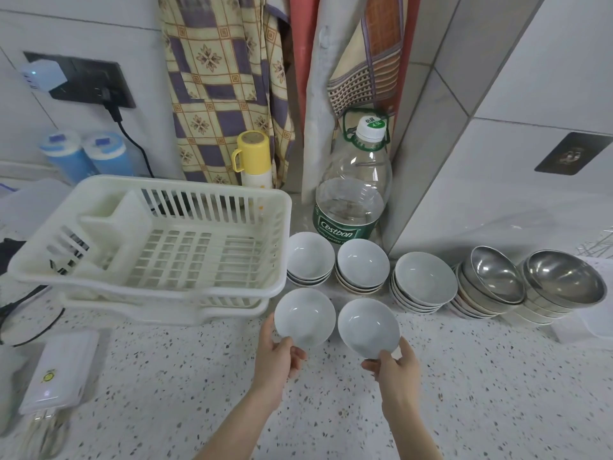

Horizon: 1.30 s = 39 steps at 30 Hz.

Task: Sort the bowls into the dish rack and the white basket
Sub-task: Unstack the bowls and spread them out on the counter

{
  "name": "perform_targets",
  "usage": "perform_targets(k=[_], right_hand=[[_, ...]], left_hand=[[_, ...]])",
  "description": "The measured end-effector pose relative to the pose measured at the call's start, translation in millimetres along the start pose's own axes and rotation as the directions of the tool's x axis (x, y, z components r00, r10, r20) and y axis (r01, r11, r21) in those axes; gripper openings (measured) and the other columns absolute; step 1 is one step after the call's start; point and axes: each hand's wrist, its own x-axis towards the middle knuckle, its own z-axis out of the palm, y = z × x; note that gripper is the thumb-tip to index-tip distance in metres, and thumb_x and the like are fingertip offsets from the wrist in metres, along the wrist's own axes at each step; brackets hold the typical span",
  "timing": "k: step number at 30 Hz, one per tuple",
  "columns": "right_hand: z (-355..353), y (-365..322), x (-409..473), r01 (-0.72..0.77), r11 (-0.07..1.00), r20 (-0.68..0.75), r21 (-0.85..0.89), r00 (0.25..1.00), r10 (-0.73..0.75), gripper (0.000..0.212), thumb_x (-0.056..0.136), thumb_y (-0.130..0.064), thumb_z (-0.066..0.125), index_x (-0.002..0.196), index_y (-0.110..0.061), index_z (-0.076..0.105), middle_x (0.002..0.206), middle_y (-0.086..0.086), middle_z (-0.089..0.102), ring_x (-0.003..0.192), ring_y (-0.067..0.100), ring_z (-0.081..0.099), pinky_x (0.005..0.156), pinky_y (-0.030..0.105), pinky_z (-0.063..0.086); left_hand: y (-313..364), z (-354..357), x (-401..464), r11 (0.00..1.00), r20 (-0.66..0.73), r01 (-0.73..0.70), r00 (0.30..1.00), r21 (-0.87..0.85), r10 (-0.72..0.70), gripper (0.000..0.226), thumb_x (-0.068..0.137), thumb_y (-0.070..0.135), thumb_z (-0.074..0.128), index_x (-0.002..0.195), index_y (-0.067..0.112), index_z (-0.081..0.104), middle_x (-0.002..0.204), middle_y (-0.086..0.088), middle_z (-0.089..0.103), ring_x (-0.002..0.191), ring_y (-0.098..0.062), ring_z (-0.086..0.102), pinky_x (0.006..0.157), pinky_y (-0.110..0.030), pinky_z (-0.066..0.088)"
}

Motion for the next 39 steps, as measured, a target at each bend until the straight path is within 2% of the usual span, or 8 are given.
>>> perform_targets(k=[3,8,11,17,25,31,39], right_hand=[[2.4,0.2,5.3,0.006,1.000,-0.003,-0.001,1.000,-0.006,0.062,0.090,0.000,0.046,0.148,-0.019,0.037,0.056,0.006,0.071,0.063,0.021,0.072,0.079,0.045,0.049],[8.8,2.3,12.4,-0.001,1.000,-0.007,0.006,1.000,0.001,0.061,0.090,-0.001,0.046,0.148,-0.020,0.036,0.057,0.006,0.071,0.058,0.017,0.072,0.068,0.038,0.047],[11.3,5.2,15.2,-0.003,1.000,-0.006,0.013,1.000,0.003,0.063,0.089,0.000,0.047,0.147,-0.021,0.038,0.062,0.006,0.072,0.055,0.017,0.071,0.067,0.037,0.049],[9.6,9.7,17.7,0.007,1.000,0.020,-0.002,1.000,-0.007,0.064,0.089,-0.001,0.046,0.148,-0.022,0.035,0.058,0.004,0.071,0.053,0.015,0.070,0.069,0.035,0.048],[4.7,9.4,17.4,-0.036,0.999,0.044,0.038,0.998,0.034,0.055,0.092,-0.005,0.049,0.143,-0.024,0.038,0.060,0.009,0.071,0.047,0.015,0.066,0.054,0.028,0.044],[3.2,5.7,13.0,-0.050,0.998,0.053,0.047,0.998,0.047,0.053,0.093,-0.007,0.050,0.142,-0.025,0.039,0.061,0.009,0.071,0.045,0.012,0.064,0.054,0.028,0.043],[-5.0,-0.5,10.4,-0.074,0.997,0.118,0.016,0.990,0.072,0.047,0.098,-0.022,0.052,0.142,-0.029,0.037,0.071,0.009,0.075,0.049,0.017,0.066,0.056,0.030,0.043]], left_hand=[[1.5,0.4,2.8,1.000,-0.002,0.007,1.000,-0.012,-0.007,0.058,0.095,0.001,0.043,0.132,0.046,0.040,0.058,-0.012,0.066,0.042,-0.012,0.048,0.038,-0.023,0.035],[1.6,1.6,5.1,1.000,-0.015,0.013,1.000,-0.010,-0.013,0.059,0.095,0.001,0.044,0.131,0.048,0.039,0.058,-0.011,0.066,0.042,-0.012,0.048,0.039,-0.023,0.036],[1.3,2.2,5.7,1.000,-0.024,0.017,1.000,0.007,-0.017,0.060,0.095,0.001,0.044,0.133,0.047,0.038,0.058,-0.012,0.067,0.042,-0.012,0.049,0.039,-0.024,0.036],[-2.0,1.8,4.3,1.000,-0.010,0.004,1.000,0.025,-0.003,0.063,0.097,0.004,0.045,0.143,0.044,0.033,0.060,-0.010,0.067,0.044,-0.013,0.051,0.040,-0.025,0.039],[-4.1,2.4,3.5,0.999,-0.003,0.040,0.999,0.014,-0.040,0.061,0.098,0.009,0.049,0.139,0.050,0.030,0.064,-0.009,0.071,0.045,-0.015,0.055,0.041,-0.025,0.041],[-4.1,5.3,0.5,0.996,0.019,0.083,0.996,0.008,-0.084,0.052,0.099,0.017,0.053,0.130,0.049,0.027,0.073,-0.011,0.075,0.048,-0.018,0.058,0.041,-0.026,0.039],[-0.2,-6.3,-1.0,0.991,0.072,0.047,0.996,0.126,-0.057,0.053,0.098,0.027,0.053,0.140,0.046,0.026,0.080,-0.009,0.077,0.043,-0.016,0.053,0.039,-0.025,0.039]])
